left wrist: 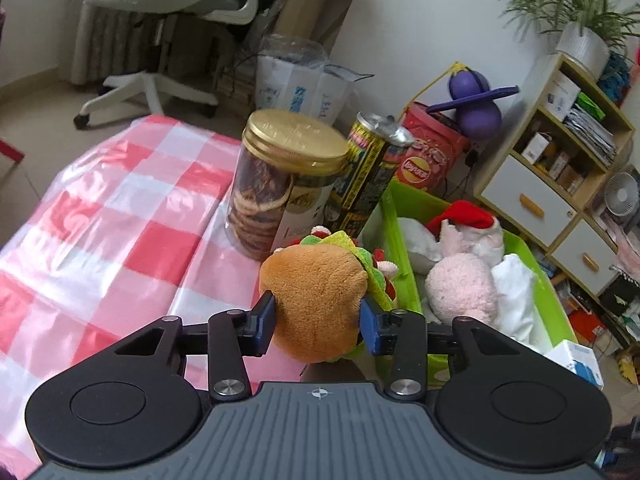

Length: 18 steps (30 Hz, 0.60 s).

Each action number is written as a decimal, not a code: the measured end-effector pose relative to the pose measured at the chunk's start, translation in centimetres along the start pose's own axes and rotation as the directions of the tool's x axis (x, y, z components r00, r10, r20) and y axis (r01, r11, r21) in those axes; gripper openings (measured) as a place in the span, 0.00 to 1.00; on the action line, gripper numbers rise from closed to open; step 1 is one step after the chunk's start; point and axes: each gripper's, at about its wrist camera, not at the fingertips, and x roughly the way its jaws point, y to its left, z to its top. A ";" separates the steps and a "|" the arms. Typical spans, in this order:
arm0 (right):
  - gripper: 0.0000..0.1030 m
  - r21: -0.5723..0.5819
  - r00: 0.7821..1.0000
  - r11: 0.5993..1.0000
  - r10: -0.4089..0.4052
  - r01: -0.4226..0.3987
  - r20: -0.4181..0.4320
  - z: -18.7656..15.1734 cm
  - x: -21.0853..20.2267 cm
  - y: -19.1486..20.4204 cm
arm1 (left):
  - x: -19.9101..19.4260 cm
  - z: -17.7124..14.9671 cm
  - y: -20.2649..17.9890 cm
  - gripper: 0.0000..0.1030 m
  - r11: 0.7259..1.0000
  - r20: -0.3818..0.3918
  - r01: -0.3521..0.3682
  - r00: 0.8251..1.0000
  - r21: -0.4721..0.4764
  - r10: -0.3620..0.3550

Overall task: Organize soft objects
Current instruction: 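Carry burger plush with left tool while right tool carries rabbit doll to bin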

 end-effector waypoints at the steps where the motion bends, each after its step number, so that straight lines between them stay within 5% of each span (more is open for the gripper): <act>1: 0.16 0.004 1.000 1.000 0.003 -0.004 0.010 0.1 -0.3 0.0 | -0.2 0.0 -0.1 0.42 1.000 0.004 0.003 1.000 0.010 -0.003; 10: 0.16 0.022 0.997 1.000 0.015 -0.016 0.072 0.9 -2.3 -0.3 | -2.9 0.8 -1.5 0.42 0.998 0.036 0.061 0.997 0.028 -0.062; 18: 0.16 0.023 0.964 0.999 0.038 -0.045 0.263 4.1 -7.5 0.0 | -3.4 1.7 -5.9 0.42 0.970 0.001 0.211 0.977 0.122 -0.212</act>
